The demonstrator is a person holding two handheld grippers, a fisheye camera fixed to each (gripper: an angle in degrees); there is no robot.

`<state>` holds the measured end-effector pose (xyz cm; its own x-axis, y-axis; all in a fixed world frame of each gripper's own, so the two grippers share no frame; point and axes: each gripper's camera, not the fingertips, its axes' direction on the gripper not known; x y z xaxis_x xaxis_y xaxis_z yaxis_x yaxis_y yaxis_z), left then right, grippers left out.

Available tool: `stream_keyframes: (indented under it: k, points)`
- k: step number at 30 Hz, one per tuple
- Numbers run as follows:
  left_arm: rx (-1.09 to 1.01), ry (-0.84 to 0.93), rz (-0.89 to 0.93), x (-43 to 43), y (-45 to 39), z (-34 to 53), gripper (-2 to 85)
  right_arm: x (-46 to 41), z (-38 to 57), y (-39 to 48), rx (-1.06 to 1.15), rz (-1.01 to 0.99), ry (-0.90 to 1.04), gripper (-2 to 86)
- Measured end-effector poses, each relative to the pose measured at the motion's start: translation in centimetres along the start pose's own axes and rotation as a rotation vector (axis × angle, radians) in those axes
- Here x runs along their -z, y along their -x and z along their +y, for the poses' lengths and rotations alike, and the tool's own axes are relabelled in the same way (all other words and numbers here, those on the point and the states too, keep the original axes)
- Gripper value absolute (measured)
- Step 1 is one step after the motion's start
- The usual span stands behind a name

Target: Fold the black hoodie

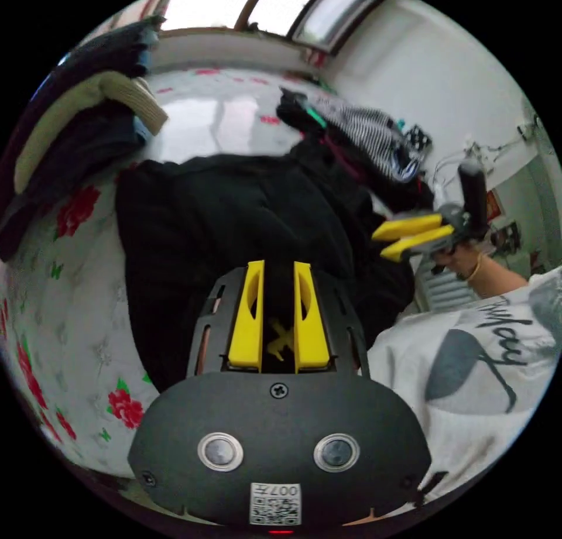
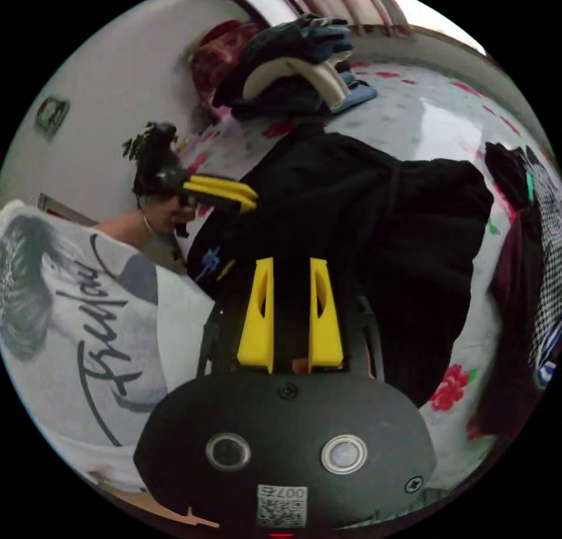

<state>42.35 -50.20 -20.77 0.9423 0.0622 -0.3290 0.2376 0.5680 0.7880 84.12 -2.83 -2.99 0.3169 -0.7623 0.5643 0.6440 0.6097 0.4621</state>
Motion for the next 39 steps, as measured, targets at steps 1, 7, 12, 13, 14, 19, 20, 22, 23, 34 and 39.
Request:
stream_keyframes:
  k: [1,7,12,13,14,19,20,22,23,34,39]
  points:
    - [-0.013,0.075,-0.062,-2.5,-0.6,-0.1,7.9,-1.3,0.1,-1.1,-0.044,0.021,0.026,6.2]
    - [-0.012,-0.027,-0.156,2.4,-1.5,3.8,7.3,0.1,3.5,-3.2,-0.217,0.056,-0.012,7.4]
    - [0.333,-0.052,-0.198,6.5,4.0,15.1,7.0,7.7,13.4,-4.3,-0.379,0.174,-0.118,8.5]
    - [0.442,-0.043,-0.179,7.0,5.6,18.4,7.5,8.8,16.6,-5.4,-0.462,0.186,-0.111,8.8]
    - [0.49,-0.038,-0.168,7.2,6.2,20.0,7.9,9.5,19.9,-6.5,-0.549,0.187,-0.088,9.1]
    - [0.678,0.031,-0.038,6.1,8.3,27.3,13.0,9.0,27.7,-8.5,-0.734,0.157,0.025,10.1]
    - [0.672,0.046,-0.015,5.6,8.3,27.2,13.6,8.4,28.0,-8.8,-0.734,0.14,0.056,10.0]
    - [0.619,0.145,0.006,3.5,8.0,25.2,14.8,7.1,27.7,-9.3,-0.72,0.112,0.118,9.4]
    - [0.606,0.181,-0.054,3.4,7.8,24.5,14.0,6.3,27.2,-9.6,-0.698,0.082,0.163,8.7]
    - [0.352,0.21,0.269,8.5,13.3,18.6,-0.6,11.9,22.4,-13.4,-0.562,-0.203,0.16,0.1]
    - [0.407,-0.254,0.571,17.3,22.3,15.7,-0.9,21.1,19.6,-18.1,-0.568,-0.475,-0.223,-0.2]
